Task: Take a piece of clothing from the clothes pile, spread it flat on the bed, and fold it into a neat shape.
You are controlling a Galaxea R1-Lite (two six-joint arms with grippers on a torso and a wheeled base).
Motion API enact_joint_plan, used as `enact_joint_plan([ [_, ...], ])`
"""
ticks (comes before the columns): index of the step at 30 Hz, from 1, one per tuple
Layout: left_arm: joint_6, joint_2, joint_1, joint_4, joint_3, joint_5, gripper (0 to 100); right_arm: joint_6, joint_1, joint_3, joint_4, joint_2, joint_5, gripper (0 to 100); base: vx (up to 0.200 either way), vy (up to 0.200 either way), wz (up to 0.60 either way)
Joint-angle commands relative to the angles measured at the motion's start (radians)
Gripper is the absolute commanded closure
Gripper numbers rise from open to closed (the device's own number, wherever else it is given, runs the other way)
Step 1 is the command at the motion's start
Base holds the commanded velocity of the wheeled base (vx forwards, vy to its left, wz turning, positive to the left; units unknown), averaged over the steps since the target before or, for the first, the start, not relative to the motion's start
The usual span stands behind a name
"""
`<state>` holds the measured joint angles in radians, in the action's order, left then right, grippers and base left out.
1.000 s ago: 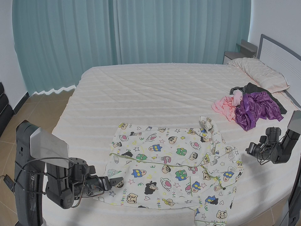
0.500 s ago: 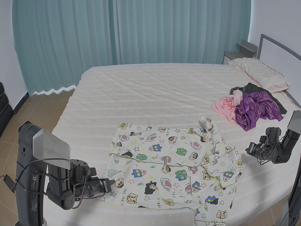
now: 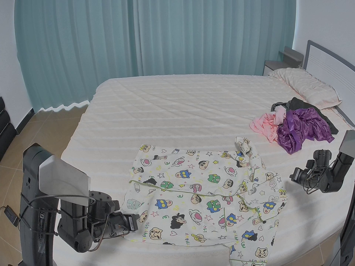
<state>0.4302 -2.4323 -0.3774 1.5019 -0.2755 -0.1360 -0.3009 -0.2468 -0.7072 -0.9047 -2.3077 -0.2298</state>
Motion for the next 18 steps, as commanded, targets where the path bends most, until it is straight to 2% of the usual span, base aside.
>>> enact_joint_plan([
  [1, 0.002, 0.001, -0.109, 0.001, -0.008, 0.088, 100, 0.0, 0.0, 0.0, 0.0, 0.001, 0.0, 100, 0.0, 0.0, 0.0],
  [8, -0.001, -0.027, -0.219, 0.006, -0.025, 0.211, 100, 0.0, 0.0, 0.0, 0.0, -0.001, 0.0, 100, 0.0, 0.0, 0.0],
  [18, -0.005, -0.073, -0.253, 0.017, -0.047, 0.225, 100, 0.0, 0.0, 0.005, 0.0, 0.001, 0.0, 100, 0.0, 0.0, 0.0],
])
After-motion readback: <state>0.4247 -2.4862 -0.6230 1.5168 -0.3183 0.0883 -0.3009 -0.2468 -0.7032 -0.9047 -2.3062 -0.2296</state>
